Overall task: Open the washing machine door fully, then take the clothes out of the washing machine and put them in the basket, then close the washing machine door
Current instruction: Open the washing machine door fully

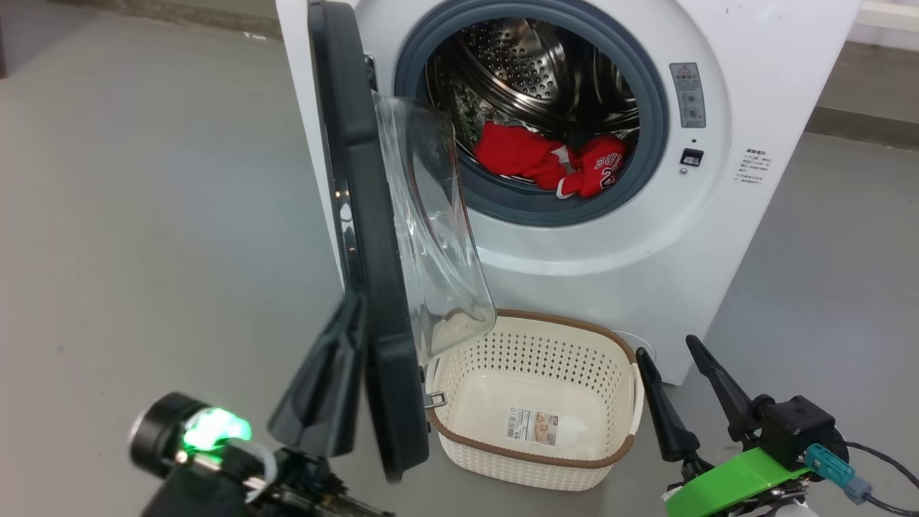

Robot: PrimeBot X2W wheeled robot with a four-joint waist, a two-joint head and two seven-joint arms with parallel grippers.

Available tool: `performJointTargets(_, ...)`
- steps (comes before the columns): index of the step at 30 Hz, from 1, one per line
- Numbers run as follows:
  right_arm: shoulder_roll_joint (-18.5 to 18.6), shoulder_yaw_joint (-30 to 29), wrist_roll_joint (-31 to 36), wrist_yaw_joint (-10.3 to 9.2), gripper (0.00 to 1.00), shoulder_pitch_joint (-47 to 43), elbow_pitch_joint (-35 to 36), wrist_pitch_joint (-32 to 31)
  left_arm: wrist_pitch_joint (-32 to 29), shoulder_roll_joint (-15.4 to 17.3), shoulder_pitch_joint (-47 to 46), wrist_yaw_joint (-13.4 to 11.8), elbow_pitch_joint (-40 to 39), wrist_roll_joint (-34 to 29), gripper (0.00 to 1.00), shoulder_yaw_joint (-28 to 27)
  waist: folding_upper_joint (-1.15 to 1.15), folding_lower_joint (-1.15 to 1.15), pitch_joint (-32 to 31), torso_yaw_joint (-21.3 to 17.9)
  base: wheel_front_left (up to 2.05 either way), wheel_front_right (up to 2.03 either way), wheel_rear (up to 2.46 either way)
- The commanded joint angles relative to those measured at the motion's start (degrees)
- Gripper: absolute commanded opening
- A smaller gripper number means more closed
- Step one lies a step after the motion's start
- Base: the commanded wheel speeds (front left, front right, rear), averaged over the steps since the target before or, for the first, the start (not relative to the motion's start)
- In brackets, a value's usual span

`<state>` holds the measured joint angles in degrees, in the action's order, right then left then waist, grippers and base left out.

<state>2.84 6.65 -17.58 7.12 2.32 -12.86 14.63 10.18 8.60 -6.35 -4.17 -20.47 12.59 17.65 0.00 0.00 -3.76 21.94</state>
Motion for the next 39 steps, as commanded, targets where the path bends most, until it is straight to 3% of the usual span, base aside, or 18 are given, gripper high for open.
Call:
performJointTargets(1,0.04,1.64,-0.44,0.36,1.0,0.73,1.22,0.37,-0.47,0.31,-3.43,1.55,-1.66,0.8,0.0,-0.26,0.0,0.0,0.1,-0.44,0.0,0.0,0.0)
performJointTargets(7,0.04,2.28,-0.35,0.36,1.0,1.09,1.23,0.37,-1.21,-0.46,-6.03,4.64,2.11,2.08,0.0,3.49,0.0,0.0,0.17,-1.73,0.0,0.0,0.0)
performJointTargets(18,0.04,2.37,-0.21,0.36,1.0,1.35,1.17,0.37,-2.41,-2.53,-8.24,7.29,14.75,5.18,0.0,7.68,0.0,0.0,0.81,-3.33,0.0,0.0,0.0)
performJointTargets(30,0.04,2.45,-0.18,0.36,1.0,1.87,1.03,0.37,-1.26,-3.6,-11.43,4.26,30.35,5.21,0.0,7.42,0.0,0.0,1.88,-4.18,0.0,0.0,0.0)
performJointTargets(39,0.04,2.34,-0.2,0.36,1.0,1.82,1.01,0.37,0.9,-2.82,-13.39,1.71,36.2,4.46,0.0,5.48,0.0,0.0,2.31,-3.61,0.0,0.0,0.0)
